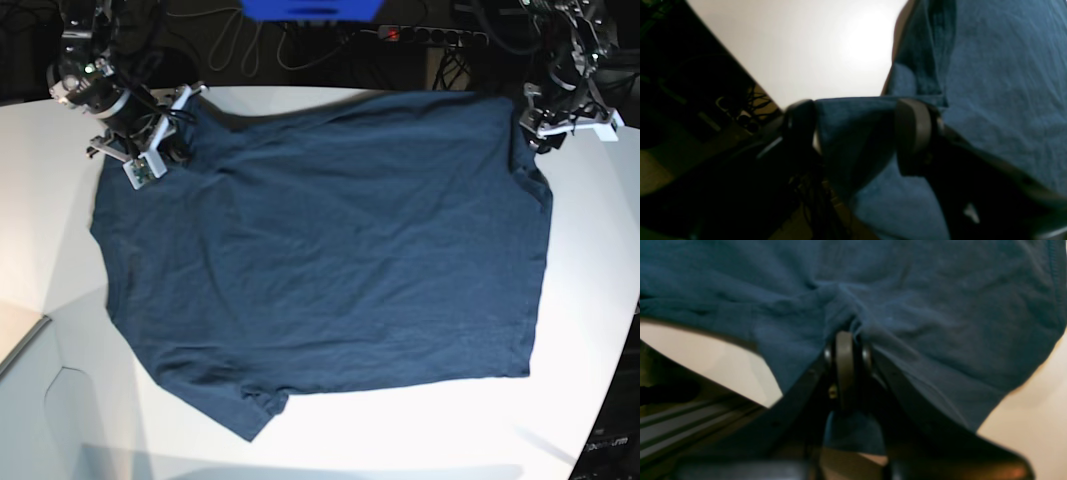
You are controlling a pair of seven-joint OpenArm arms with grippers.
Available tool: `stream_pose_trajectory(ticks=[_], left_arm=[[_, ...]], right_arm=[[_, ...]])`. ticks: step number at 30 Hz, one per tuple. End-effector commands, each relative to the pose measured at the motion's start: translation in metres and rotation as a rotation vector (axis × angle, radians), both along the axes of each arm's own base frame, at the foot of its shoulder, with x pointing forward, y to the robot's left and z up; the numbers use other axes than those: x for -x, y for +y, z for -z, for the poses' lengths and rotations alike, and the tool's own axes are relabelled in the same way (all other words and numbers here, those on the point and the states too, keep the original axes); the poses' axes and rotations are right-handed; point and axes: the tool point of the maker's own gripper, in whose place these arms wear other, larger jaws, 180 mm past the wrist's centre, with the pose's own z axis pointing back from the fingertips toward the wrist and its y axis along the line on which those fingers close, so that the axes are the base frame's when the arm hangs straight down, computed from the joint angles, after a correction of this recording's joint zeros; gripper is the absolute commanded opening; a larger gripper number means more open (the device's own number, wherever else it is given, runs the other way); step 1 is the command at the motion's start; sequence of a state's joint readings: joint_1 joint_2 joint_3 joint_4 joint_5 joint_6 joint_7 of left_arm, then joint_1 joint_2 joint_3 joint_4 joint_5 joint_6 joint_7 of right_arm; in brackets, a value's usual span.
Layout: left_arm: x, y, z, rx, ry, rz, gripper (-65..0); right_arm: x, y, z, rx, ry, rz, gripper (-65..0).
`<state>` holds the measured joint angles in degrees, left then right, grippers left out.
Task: Layout the t-shirt on the table in an organized manner, then fold the t-shirt properly
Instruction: 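Regrasp the shoulder corner with the left gripper and tug it outward, then pull both shoulder corners apart with both grippers to stretch the collar edge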
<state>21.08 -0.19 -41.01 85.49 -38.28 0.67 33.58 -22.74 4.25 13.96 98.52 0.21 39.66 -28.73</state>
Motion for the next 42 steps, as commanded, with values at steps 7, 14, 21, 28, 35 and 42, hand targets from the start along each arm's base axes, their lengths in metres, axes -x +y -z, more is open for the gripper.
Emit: stream_pose_trajectory(ticks=[7, 14, 21, 28, 35, 42], left_arm=[[-0.001, 0.004, 0.007, 0.001, 0.008, -0.005, -47.6], [0.000, 0.003, 0.018, 0.022, 0.028, -0.012, -53.2], [-0.002, 0.003, 0.013, 0.022, 0.015, -0.008, -65.0], [-0.017, 0.006, -0.050, -0.070, -0.124, 0.035, -64.9], [-0.026, 0.003, -0.077, -0.076, -0.200, 0.046, -64.9], [-0.014, 0.020, -0.081, -0.102, -0.195, 0.000, -64.9]], right_arm=[[-0.007, 0.001, -0.009, -0.012, -0.040, -0.002, -65.0], [-0.007, 0.001, -0.009, -0.012, -0.040, -0.002, -65.0], [-0.014, 0.000, -0.013, -0.011, -0.057, -0.001, -65.0], [-0.015, 0.000, -0.013, -0.011, -0.060, 0.001, -65.0], [-0.015, 0.000, -0.015, -0.012, -0.063, 0.000, -65.0], [-0.005, 0.000, -0.011, -0.013, -0.043, 0.000, -65.0]])
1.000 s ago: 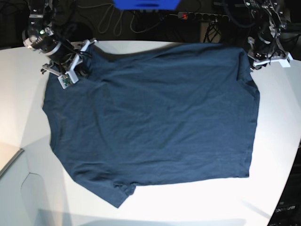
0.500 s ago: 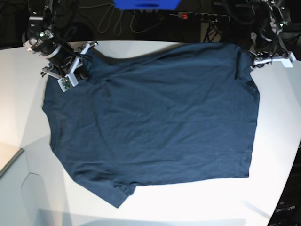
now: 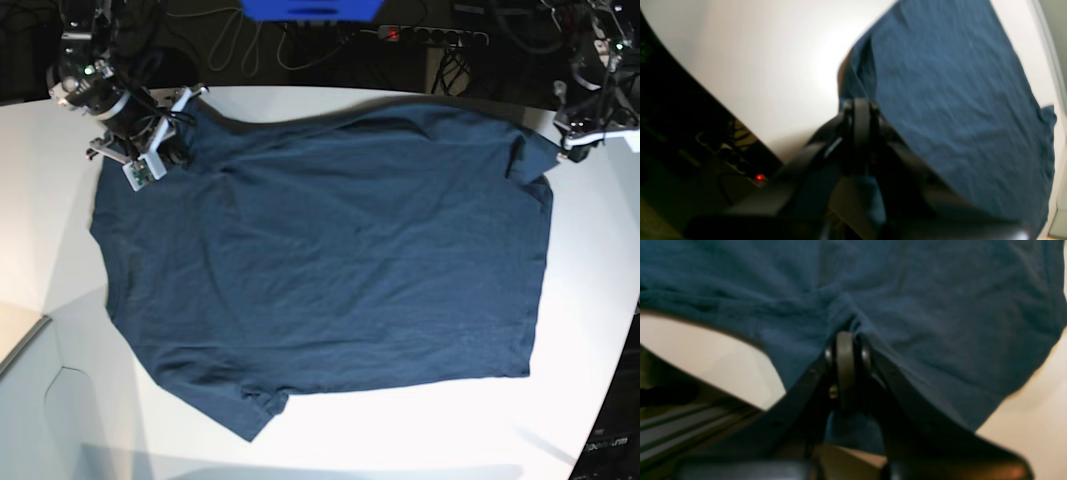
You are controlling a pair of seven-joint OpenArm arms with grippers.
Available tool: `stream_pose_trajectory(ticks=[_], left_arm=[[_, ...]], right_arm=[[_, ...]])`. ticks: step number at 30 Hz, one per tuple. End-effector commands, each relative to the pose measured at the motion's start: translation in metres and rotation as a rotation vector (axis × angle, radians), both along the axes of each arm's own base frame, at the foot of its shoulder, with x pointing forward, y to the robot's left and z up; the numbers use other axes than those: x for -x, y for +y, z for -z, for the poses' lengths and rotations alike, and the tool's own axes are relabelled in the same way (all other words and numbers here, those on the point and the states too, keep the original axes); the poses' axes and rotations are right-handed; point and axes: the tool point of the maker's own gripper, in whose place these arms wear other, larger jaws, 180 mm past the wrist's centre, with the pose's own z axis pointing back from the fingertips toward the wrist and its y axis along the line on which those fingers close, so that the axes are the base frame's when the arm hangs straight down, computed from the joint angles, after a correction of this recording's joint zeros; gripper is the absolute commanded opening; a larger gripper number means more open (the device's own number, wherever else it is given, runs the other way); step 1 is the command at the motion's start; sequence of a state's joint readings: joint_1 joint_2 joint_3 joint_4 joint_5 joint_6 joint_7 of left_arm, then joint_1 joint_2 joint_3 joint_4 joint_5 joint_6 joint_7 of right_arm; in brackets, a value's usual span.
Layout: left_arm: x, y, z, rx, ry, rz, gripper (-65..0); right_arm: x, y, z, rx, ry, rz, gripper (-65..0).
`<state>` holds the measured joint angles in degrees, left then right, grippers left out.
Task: Layout the t-shirt on the table in an organized manner, then fold the t-shirt properly
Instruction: 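Pull both shoulder corners apart with both grippers to stretch the collar edge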
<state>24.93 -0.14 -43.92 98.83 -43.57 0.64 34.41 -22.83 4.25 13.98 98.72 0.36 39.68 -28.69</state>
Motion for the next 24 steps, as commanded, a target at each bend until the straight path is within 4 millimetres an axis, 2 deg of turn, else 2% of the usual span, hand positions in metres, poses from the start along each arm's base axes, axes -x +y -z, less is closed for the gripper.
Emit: stream_pose_trajectory(ticks=[1, 7, 10, 13, 15, 18, 21, 24], left_arm=[[-0.002, 0.010, -0.015, -0.040, -0.036, -0.008, -64.9], [0.004, 0.030, -0.043, -0.112, -0.079, -0.046, -64.9], [0.005, 0.029, -0.056, -0.128, -0.107, -0.061, -64.9], [0.009, 0.030, -0.062, -0.134, -0.123, -0.084, -64.9], [0.010, 0.030, -0.057, -0.122, -0.115, -0.092, -64.9], [0.017, 0.030, -0.031, -0.071, -0.067, -0.112, -64.6], [0.023, 0.031, -0.005, -0.022, -0.022, -0.137, -63.9], [0.032, 0.031, 0.013, 0.009, 0.018, -0.153, -56.0]], right_arm=[[-0.004, 0.000, -0.010, -0.010, -0.040, -0.001, -65.0], [-0.006, 0.002, -0.027, 0.001, -0.083, -0.012, -65.0], [-0.011, 0.008, -0.039, -0.007, -0.122, -0.010, -65.0], [-0.012, 0.010, -0.042, -0.010, -0.132, -0.009, -65.0], [-0.014, 0.010, -0.041, -0.011, -0.130, -0.008, -65.0], [-0.010, 0.009, -0.031, -0.018, -0.101, -0.001, -65.0], [-0.014, 0.009, -0.031, -0.018, -0.106, -0.001, -65.0], [-0.012, 0.009, -0.030, -0.018, -0.101, -0.001, -65.0]])
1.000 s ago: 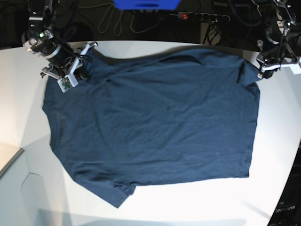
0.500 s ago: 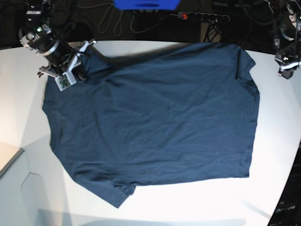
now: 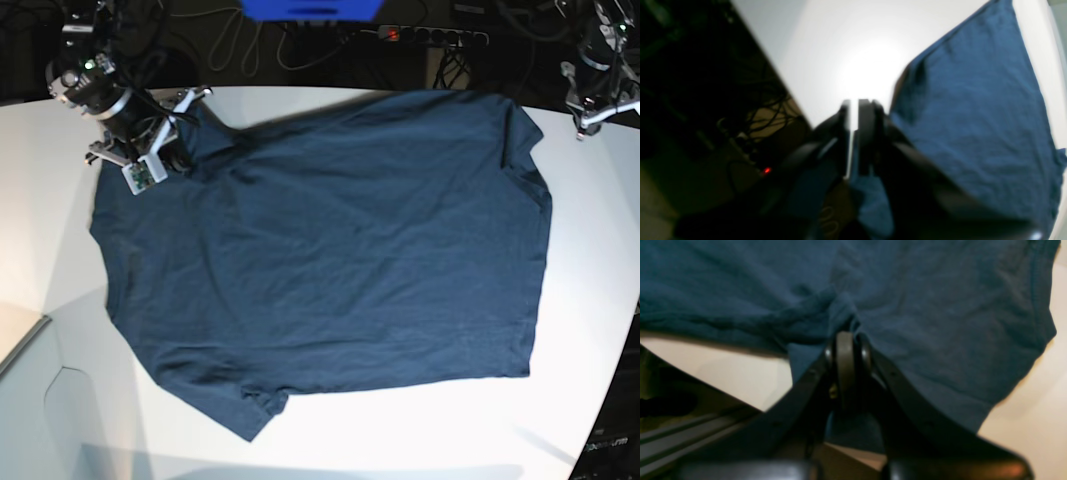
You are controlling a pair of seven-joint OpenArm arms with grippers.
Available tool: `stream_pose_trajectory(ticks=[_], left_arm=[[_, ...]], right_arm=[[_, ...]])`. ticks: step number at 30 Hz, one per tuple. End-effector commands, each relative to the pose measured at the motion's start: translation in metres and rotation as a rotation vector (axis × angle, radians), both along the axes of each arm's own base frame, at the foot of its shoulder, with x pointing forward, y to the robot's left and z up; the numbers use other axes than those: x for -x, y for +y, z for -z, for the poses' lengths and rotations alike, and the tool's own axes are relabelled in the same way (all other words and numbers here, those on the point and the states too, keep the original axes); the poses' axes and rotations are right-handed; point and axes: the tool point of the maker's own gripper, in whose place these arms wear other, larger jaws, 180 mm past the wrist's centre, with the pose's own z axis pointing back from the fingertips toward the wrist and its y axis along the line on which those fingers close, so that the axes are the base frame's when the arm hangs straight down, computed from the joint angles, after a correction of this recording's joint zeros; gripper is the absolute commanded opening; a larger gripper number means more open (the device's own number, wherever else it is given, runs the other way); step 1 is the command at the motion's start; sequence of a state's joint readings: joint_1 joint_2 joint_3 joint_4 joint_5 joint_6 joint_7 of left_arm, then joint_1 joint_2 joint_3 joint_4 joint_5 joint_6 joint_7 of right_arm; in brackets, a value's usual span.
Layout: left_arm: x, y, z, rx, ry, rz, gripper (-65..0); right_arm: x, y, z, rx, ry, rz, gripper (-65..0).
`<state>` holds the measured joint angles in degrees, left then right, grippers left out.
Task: Layout the t-shirt on the table in an organized manner, then fold the t-shirt properly
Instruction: 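Pull both shoulder corners apart with both grippers to stretch the collar edge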
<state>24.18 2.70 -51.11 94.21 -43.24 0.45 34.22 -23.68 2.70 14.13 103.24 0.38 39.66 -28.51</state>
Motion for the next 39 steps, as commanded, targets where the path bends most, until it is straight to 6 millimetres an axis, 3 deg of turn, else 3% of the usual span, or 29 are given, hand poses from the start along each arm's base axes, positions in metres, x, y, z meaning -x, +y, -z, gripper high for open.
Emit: stream_pose_trajectory(ticks=[1, 4, 13, 20, 30, 37, 39], left_arm=[[-0.003, 0.006, -0.007, -0.020, -0.022, 0.000, -53.0], [-0.007, 0.004, 0.000, -0.001, -0.019, -0.006, -46.0], [-0.013, -0.015, 0.010, 0.030, -0.006, 0.040, -45.6], [-0.014, -0.036, 0.042, 0.110, 0.046, 0.061, -45.5], [-0.026, -0.044, 0.055, 0.158, 0.045, 0.055, -45.5], [-0.032, -0.040, 0.057, 0.066, 0.108, 0.105, -46.7], [-0.032, -0.039, 0.057, 0.059, 0.112, 0.108, -54.2]], right_arm=[[-0.005, 0.000, -0.009, -0.012, -0.038, -0.002, -65.0], [-0.002, 0.000, -0.007, -0.010, -0.027, -0.001, -65.0], [0.027, 0.000, 0.007, -0.009, 0.043, -0.002, -65.0], [0.027, 0.000, 0.006, -0.009, 0.041, -0.002, -65.0], [0.026, 0.000, 0.006, -0.009, 0.038, -0.003, -65.0], [0.025, 0.000, 0.005, -0.007, 0.035, -0.003, -65.0], [0.024, 0.000, 0.005, -0.007, 0.034, -0.003, -65.0]])
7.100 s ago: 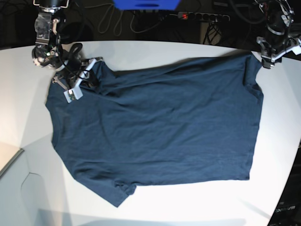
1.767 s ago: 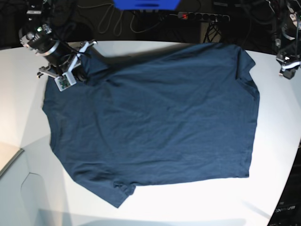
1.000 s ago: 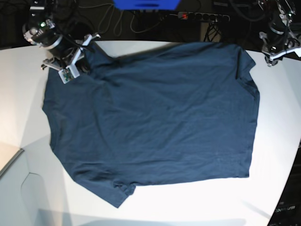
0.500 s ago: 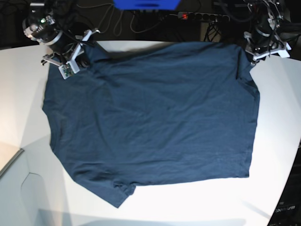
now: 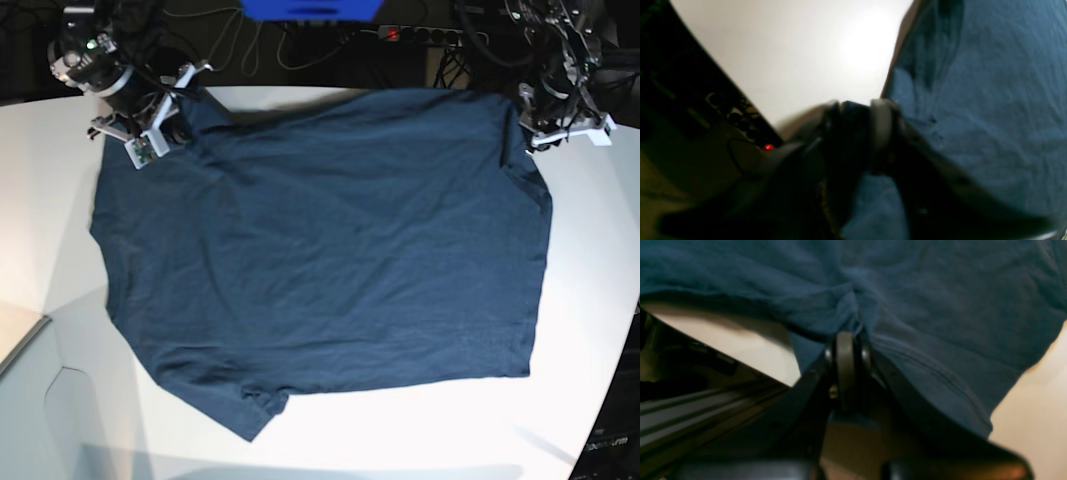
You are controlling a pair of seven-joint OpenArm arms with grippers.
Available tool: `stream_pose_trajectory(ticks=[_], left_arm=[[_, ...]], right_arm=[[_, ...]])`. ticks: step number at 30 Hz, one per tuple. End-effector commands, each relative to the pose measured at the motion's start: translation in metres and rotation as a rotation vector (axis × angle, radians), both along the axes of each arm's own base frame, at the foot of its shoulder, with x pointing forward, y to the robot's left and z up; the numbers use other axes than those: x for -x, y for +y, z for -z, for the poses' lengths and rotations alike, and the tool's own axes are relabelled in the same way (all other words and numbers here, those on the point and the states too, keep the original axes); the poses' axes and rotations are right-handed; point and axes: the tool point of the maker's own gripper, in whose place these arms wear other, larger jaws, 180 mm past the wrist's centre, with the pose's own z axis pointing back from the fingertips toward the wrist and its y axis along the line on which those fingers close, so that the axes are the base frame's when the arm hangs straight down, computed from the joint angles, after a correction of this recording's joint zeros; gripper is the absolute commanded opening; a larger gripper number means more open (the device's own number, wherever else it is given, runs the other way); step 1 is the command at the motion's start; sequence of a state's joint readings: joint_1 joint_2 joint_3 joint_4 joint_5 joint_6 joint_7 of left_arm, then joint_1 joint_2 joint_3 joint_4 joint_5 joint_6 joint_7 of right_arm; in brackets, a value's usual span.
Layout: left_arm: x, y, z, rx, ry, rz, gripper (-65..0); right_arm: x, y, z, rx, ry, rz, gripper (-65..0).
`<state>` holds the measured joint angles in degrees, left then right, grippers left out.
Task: Layout the t-shirt on the table in an organized manner, then fold the t-shirt properly
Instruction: 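Pull both shoulder corners apart with both grippers to stretch the collar edge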
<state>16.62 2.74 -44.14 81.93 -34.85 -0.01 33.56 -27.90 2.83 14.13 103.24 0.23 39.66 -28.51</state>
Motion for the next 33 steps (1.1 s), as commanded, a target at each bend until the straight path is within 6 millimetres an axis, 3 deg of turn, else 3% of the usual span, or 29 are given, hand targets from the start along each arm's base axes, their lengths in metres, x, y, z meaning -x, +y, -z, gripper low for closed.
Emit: stream_pose_trajectory(ticks=[1, 2, 5, 12, 16, 22, 33], left_arm=[[0.002, 0.004, -0.003, -0.016, 0.001, -0.001, -60.1], [0.001, 0.005, -0.003, -0.017, 0.000, 0.000, -65.0], [0.000, 0.007, -0.008, -0.028, -0.010, 0.003, -64.4], [-0.012, 0.017, -0.059, -0.098, -0.130, 0.014, -65.0], [-0.017, 0.017, -0.074, -0.097, -0.179, 0.012, -65.0], [-0.018, 0.016, -0.076, -0.095, -0.187, 0.012, -65.0], [-0.019, 0.027, -0.101, -0.152, -0.230, 0.002, -65.0]], right_arm=[[-0.006, 0.001, -0.009, -0.012, -0.041, -0.001, -65.0], [-0.006, 0.001, -0.009, -0.012, -0.041, -0.001, -65.0], [-0.007, 0.000, -0.010, -0.011, -0.042, -0.001, -65.0], [-0.007, 0.000, -0.009, -0.010, -0.040, -0.003, -64.9], [-0.017, 0.001, -0.013, -0.009, -0.061, -0.004, -53.1], [-0.024, -0.001, -0.017, -0.004, -0.079, -0.003, -36.1], [-0.014, 0.000, -0.016, -0.002, -0.065, -0.006, -34.6]])
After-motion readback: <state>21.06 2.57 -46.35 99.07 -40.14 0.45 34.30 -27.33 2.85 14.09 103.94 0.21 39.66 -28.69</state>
